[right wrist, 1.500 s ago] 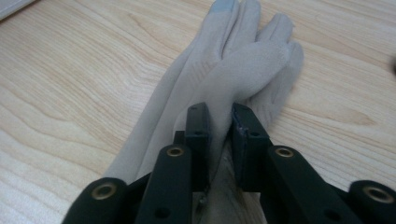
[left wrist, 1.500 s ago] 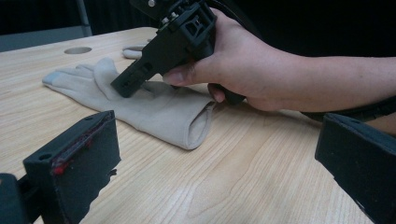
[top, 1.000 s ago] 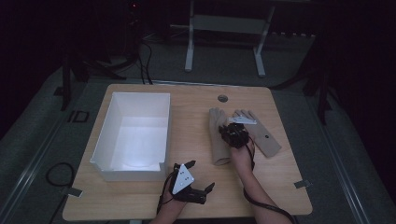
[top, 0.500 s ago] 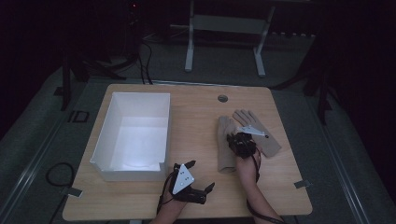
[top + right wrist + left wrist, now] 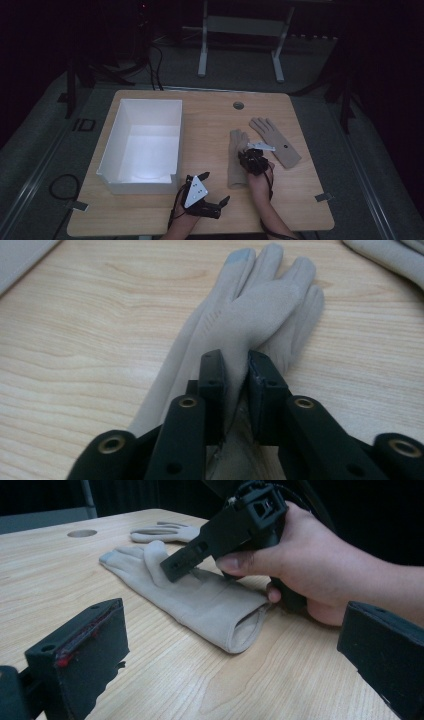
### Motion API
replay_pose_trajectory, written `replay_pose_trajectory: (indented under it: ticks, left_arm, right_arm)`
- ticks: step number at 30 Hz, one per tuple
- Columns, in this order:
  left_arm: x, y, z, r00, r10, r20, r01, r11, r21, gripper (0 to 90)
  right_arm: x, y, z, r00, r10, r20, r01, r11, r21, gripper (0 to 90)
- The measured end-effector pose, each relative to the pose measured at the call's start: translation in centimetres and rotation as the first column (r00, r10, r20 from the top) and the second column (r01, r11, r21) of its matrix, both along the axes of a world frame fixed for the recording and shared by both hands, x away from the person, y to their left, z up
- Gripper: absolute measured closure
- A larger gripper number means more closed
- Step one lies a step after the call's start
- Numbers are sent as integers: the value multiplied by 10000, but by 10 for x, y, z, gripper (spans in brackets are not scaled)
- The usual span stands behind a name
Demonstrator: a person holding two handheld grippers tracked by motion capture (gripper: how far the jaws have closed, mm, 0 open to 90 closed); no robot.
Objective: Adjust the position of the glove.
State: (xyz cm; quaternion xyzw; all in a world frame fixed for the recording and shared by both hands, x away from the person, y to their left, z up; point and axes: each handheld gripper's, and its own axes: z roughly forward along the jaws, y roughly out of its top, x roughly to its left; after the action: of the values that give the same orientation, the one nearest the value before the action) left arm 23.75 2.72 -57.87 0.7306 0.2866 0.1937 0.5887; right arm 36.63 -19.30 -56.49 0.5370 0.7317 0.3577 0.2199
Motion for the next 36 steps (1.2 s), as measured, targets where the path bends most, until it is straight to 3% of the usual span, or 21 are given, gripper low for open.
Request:
replay_pose_trajectory:
  ticks: [3,4,8,20,24,36]
  left_arm:
    - [0,0,0,10000,-1,20,1,10000,4,2]
    - [0,0,0,10000,-4,16,4,10000,2,2]
    - [0,0,0,10000,-2,12,2,10000,-3,2]
    - [0,0,0,10000,5,3,-5,10000,6,2]
    - [0,0,0,10000,16,1,-16,10000,2,2]
    - [0,0,0,10000,18,-4,-18,10000,-21,2]
  right_arm:
    - [-1,1,-1,9998,171,127,-171,9998,-42,696]
    - [-1,1,1,9995,246,177,-244,9996,-123,621]
    - [-2,-4,7,9986,484,206,-486,9988,57,567]
    - [1,-32,41,9904,968,983,-944,9951,-287,504]
    - [3,-45,48,9896,967,1065,-951,9953,-196,486]
    - [16,-73,66,9848,1404,1018,-1338,9886,-691,510]
